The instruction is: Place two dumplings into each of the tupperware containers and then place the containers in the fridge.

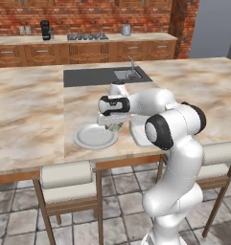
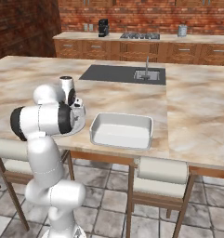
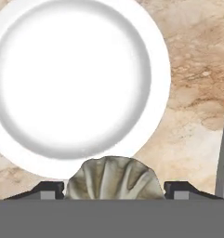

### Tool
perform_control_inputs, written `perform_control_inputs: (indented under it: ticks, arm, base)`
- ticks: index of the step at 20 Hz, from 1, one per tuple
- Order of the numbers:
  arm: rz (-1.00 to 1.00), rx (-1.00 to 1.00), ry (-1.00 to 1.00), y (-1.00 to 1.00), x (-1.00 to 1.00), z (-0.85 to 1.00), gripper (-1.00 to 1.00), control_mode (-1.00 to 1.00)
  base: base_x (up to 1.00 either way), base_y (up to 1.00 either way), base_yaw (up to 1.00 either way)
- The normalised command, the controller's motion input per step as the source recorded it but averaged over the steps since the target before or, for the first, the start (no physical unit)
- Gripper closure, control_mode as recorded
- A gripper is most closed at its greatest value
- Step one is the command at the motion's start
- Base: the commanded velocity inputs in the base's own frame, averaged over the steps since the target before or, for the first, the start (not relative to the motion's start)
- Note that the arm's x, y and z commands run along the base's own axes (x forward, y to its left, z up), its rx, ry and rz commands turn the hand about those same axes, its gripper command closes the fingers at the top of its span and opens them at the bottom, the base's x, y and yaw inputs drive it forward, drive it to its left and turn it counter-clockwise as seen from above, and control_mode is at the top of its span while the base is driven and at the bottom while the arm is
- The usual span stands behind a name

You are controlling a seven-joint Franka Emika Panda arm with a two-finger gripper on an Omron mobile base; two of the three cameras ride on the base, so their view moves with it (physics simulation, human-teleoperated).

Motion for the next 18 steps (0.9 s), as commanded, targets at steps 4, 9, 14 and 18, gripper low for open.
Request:
perform_control_inputs:
  ticks: [4, 9, 14, 18]
  arm:
    - [-0.12, 0.0, 0.14, -0.98, -0.11, 0.37, 1.0, -1.0]
    - [-0.02, -0.05, 0.07, -0.68, -0.03, 0.39, 1.0, -1.0]
    - [0.04, -0.05, 0.1, -0.73, -0.07, 0.03, 1.0, -1.0]
    - [0.03, 0.0, 0.06, -0.76, 0.25, 0.0, 1.0, -1.0]
  base:
    - [0.0, 0.0, 0.0]
    - [0.0, 0.0, 0.0]
    - [0.0, 0.0, 0.0]
    - [0.0, 0.0, 0.0]
